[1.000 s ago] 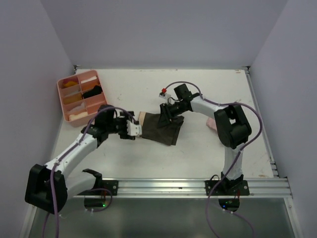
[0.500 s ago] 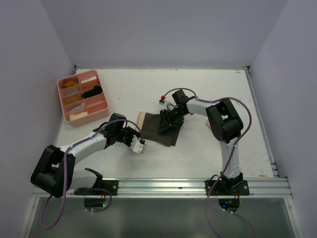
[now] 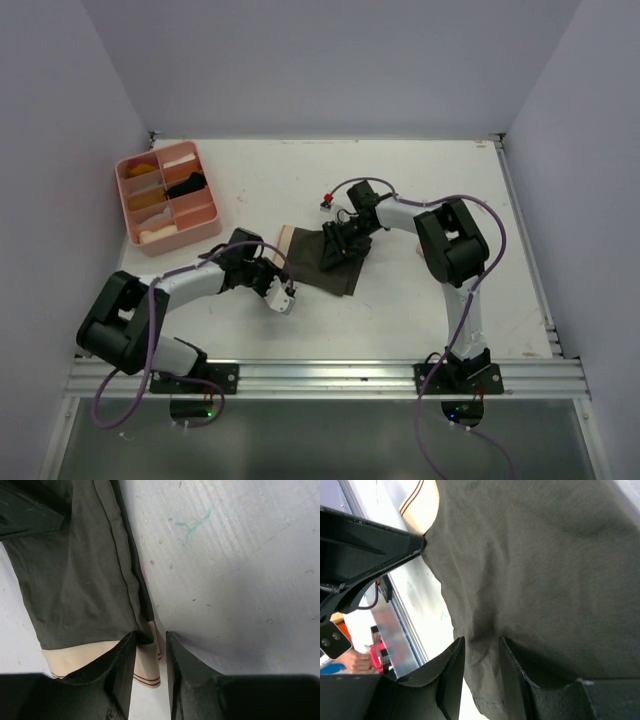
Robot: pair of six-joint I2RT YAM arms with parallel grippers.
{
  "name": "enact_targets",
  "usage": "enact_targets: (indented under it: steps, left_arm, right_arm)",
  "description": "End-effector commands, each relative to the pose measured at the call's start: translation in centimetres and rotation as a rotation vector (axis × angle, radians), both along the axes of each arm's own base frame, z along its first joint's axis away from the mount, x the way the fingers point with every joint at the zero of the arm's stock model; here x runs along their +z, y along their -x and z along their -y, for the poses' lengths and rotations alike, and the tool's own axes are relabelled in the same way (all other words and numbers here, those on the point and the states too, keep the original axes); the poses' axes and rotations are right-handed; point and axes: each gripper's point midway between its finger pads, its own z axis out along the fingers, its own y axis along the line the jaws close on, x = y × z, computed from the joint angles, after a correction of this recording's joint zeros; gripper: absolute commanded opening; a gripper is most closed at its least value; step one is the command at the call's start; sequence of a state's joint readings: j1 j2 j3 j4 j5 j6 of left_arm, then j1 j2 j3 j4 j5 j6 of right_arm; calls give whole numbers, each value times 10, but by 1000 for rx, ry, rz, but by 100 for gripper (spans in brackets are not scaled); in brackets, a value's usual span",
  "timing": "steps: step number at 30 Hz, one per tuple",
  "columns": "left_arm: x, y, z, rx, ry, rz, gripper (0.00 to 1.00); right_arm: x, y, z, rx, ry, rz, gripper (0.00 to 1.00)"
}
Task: Roll the underwear
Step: Fold the underwear
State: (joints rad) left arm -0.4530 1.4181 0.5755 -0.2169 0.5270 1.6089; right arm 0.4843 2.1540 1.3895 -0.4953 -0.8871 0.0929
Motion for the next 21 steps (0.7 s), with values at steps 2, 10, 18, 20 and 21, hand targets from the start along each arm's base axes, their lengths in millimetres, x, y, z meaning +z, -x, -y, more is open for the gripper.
enact_targets:
  steps: [2, 10, 18, 20, 21]
  left_arm:
    - [-4, -15, 4, -24, -27, 28, 28]
    - [-12, -10, 1, -27, -77, -57, 0]
    - [1, 25, -12, -69, -114, -163, 0]
    - [6, 33, -13, -82, -113, -177, 0]
    - [8, 35, -14, -81, -112, -187, 0]
  right_arm:
    - [-27, 11, 13, 35, 88, -21, 38]
    - [-27, 15, 13, 41, 83, -48, 38]
    - [38, 10, 8, 15, 0, 81, 38]
    - [55, 2, 2, 1, -37, 127, 38]
    - [64, -1, -1, -12, -54, 137, 39]
